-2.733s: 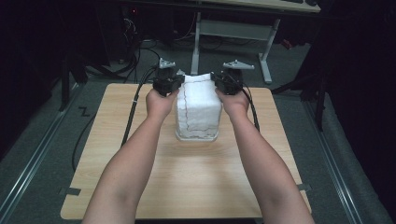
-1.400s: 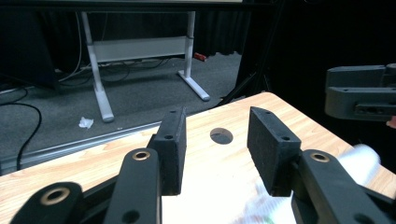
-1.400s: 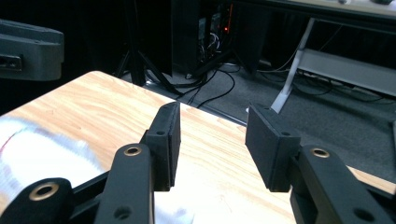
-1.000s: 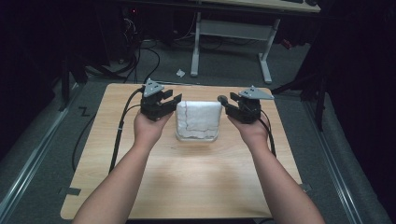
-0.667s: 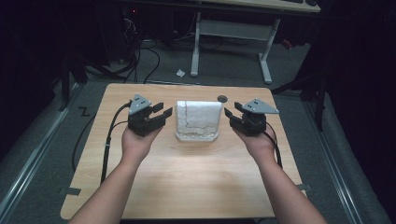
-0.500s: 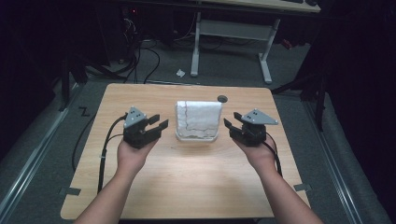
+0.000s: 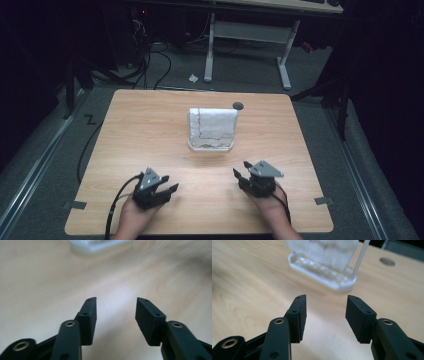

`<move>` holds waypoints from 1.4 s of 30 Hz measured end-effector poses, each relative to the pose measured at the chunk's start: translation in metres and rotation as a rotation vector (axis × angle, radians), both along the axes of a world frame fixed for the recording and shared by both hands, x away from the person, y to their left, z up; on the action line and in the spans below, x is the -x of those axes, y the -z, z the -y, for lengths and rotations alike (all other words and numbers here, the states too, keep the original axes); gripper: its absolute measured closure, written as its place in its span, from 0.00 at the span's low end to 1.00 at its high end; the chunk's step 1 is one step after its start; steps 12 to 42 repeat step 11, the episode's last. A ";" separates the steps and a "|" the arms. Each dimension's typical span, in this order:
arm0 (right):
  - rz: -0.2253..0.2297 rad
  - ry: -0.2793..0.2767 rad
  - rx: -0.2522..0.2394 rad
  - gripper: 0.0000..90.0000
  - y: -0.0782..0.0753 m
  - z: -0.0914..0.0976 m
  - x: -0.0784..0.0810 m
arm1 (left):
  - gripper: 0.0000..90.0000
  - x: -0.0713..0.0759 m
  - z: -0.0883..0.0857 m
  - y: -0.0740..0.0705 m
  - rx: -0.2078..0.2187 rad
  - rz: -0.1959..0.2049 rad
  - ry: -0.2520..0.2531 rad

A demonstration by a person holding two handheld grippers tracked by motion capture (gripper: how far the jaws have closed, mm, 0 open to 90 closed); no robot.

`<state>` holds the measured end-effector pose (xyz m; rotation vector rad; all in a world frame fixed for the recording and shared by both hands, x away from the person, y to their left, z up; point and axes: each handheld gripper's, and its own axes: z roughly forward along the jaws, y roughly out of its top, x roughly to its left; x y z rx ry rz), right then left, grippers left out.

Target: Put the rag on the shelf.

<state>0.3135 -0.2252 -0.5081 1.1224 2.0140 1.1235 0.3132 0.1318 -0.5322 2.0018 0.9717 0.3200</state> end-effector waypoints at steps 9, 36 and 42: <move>-0.058 0.005 0.026 0.60 0.014 0.007 0.008 | 0.59 0.004 -0.001 -0.006 -0.002 0.057 0.024; -0.062 -0.002 0.035 0.59 0.016 0.006 0.005 | 0.57 0.003 -0.001 -0.004 -0.023 0.059 0.019; -0.062 -0.002 0.035 0.59 0.016 0.006 0.005 | 0.57 0.003 -0.001 -0.004 -0.023 0.059 0.019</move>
